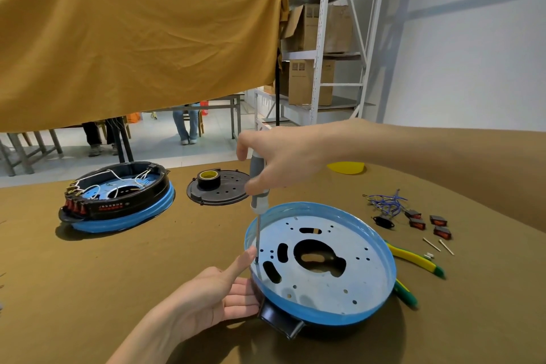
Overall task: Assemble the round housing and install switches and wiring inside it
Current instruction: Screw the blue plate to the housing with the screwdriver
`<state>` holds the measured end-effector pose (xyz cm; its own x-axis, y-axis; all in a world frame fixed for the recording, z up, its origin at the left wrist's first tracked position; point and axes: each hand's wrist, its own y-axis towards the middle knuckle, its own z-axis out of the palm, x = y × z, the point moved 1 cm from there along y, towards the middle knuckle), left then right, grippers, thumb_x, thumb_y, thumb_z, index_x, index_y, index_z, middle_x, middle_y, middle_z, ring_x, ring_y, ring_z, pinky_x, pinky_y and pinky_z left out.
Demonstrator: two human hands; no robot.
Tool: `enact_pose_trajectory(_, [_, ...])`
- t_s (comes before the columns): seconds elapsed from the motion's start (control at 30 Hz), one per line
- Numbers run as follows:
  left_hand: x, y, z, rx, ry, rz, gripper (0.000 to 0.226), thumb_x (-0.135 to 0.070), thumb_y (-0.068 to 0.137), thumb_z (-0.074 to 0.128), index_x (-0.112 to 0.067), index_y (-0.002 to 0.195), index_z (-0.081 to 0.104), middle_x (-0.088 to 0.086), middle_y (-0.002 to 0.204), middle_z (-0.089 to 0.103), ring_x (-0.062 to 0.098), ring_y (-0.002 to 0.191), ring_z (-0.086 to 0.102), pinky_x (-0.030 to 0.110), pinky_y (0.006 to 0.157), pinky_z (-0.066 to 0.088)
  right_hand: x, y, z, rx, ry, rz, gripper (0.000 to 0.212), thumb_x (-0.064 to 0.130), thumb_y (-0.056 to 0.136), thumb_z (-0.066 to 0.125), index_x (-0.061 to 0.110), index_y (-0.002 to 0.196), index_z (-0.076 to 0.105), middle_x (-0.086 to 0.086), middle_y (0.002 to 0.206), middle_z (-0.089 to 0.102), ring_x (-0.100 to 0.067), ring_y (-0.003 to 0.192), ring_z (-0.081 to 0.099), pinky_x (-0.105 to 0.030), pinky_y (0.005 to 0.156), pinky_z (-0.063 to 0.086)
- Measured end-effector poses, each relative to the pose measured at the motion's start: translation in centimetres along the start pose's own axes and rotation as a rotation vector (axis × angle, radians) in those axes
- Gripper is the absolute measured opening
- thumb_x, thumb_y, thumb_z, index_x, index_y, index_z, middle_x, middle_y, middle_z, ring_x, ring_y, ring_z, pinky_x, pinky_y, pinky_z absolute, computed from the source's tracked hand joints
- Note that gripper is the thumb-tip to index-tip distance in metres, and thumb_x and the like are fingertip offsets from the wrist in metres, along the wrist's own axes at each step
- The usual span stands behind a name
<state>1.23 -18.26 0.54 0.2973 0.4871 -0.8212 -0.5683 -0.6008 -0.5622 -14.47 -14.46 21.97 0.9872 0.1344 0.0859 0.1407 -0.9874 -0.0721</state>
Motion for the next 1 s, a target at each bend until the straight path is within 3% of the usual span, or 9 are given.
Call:
enact_pose_trajectory(0.07, [-0.01, -0.15, -0.02, 0.003, -0.002, -0.005, 0.095, -0.063, 0.056, 0.083, 0.009, 0.115, 0.065, 0.024, 0.098, 0.077, 0.029, 0.081, 0.078, 0.033, 0.062, 0.063, 0.03, 0.0, -0.14, 0.025, 0.034, -0.001, 0.048, 0.034, 0.094, 0.069, 0.026, 0.132, 0.041, -0.003, 0.097, 0.068, -0.016, 0.075, 0.069, -0.025, 0.054, 0.057])
enact_pose_trajectory(0.17, [-0.01, -0.26, 0.02, 0.005, 0.0, -0.011, 0.096, -0.064, 0.054, 0.083, 0.009, 0.114, 0.065, 0.025, 0.098, 0.077, 0.029, 0.079, 0.078, 0.033, 0.062, 0.063, -0.03, 0.09, 0.12, -0.058, 0.0, -0.024, 0.045, 0.049, 0.096, 0.064, 0.024, 0.127, 0.044, -0.001, 0.089, 0.072, -0.013, 0.061, 0.069, -0.024, 0.053, 0.059])
enact_pose_trajectory(0.23, [-0.02, -0.32, 0.08, 0.007, -0.002, -0.011, 0.098, -0.064, 0.052, 0.084, 0.01, 0.114, 0.065, 0.025, 0.097, 0.077, 0.029, 0.078, 0.078, 0.034, 0.062, 0.063, -0.12, 0.11, 0.2, -0.048, 0.003, -0.026, 0.051, 0.054, 0.095, 0.064, 0.026, 0.13, 0.04, 0.002, 0.091, 0.072, -0.015, 0.071, 0.072, -0.032, 0.062, 0.063])
enact_pose_trajectory(0.33, [0.01, -0.39, 0.09, 0.011, 0.0, -0.009, 0.099, -0.064, 0.051, 0.083, 0.009, 0.115, 0.065, 0.024, 0.098, 0.077, 0.029, 0.08, 0.078, 0.034, 0.064, 0.063, -0.14, 0.02, 0.02, -0.025, 0.066, -0.017, 0.051, 0.04, 0.094, 0.068, 0.027, 0.133, 0.038, 0.001, 0.092, 0.07, -0.012, 0.068, 0.071, -0.034, 0.06, 0.063])
enact_pose_trajectory(0.47, [0.07, -0.39, 0.18, 0.001, -0.02, -0.004, 0.096, -0.063, 0.054, 0.083, 0.009, 0.114, 0.065, 0.024, 0.099, 0.078, 0.029, 0.083, 0.079, 0.033, 0.062, 0.063, -0.43, 0.12, 0.28, -0.115, -0.053, -0.033, 0.048, 0.058, 0.098, 0.056, 0.025, 0.129, 0.039, 0.002, 0.09, 0.073, -0.017, 0.064, 0.071, -0.037, 0.059, 0.062])
enact_pose_trajectory(0.6, [0.06, -0.3, 0.25, -0.003, -0.026, -0.006, 0.096, -0.063, 0.051, 0.084, 0.007, 0.113, 0.065, 0.022, 0.097, 0.078, 0.028, 0.083, 0.079, 0.033, 0.061, 0.063, -0.53, -0.2, -0.26, 0.031, 0.091, 0.022, 0.055, 0.038, 0.095, 0.067, 0.025, 0.137, 0.034, -0.005, 0.093, 0.07, -0.017, 0.067, 0.066, -0.024, 0.049, 0.056])
enact_pose_trajectory(0.7, [0.03, -0.25, 0.24, -0.002, -0.021, -0.012, 0.097, -0.064, 0.05, 0.085, 0.007, 0.115, 0.065, 0.022, 0.098, 0.078, 0.029, 0.085, 0.079, 0.034, 0.065, 0.064, -0.44, -0.17, -0.17, -0.023, 0.018, 0.028, 0.047, 0.05, 0.1, 0.057, 0.023, 0.133, 0.037, -0.005, 0.086, 0.073, -0.02, 0.064, 0.068, -0.033, 0.051, 0.061])
enact_pose_trajectory(0.83, [0.16, -0.2, 0.09, 0.004, -0.02, -0.001, 0.097, -0.064, 0.054, 0.085, 0.007, 0.116, 0.064, 0.022, 0.1, 0.078, 0.03, 0.087, 0.079, 0.034, 0.066, 0.064, -0.06, -0.51, -0.42, 0.047, 0.12, 0.027, 0.051, 0.032, 0.097, 0.065, 0.026, 0.138, 0.035, -0.003, 0.089, 0.068, -0.013, 0.061, 0.066, -0.023, 0.047, 0.054])
enact_pose_trajectory(1.0, [0.17, -0.23, 0.22, -0.001, -0.018, -0.003, 0.098, -0.065, 0.051, 0.085, 0.007, 0.115, 0.064, 0.022, 0.098, 0.078, 0.03, 0.086, 0.079, 0.033, 0.064, 0.063, 0.26, -0.64, -0.34, 0.018, 0.083, 0.025, 0.048, 0.041, 0.099, 0.063, 0.027, 0.137, 0.036, -0.003, 0.093, 0.071, -0.013, 0.059, 0.068, -0.022, 0.048, 0.054])
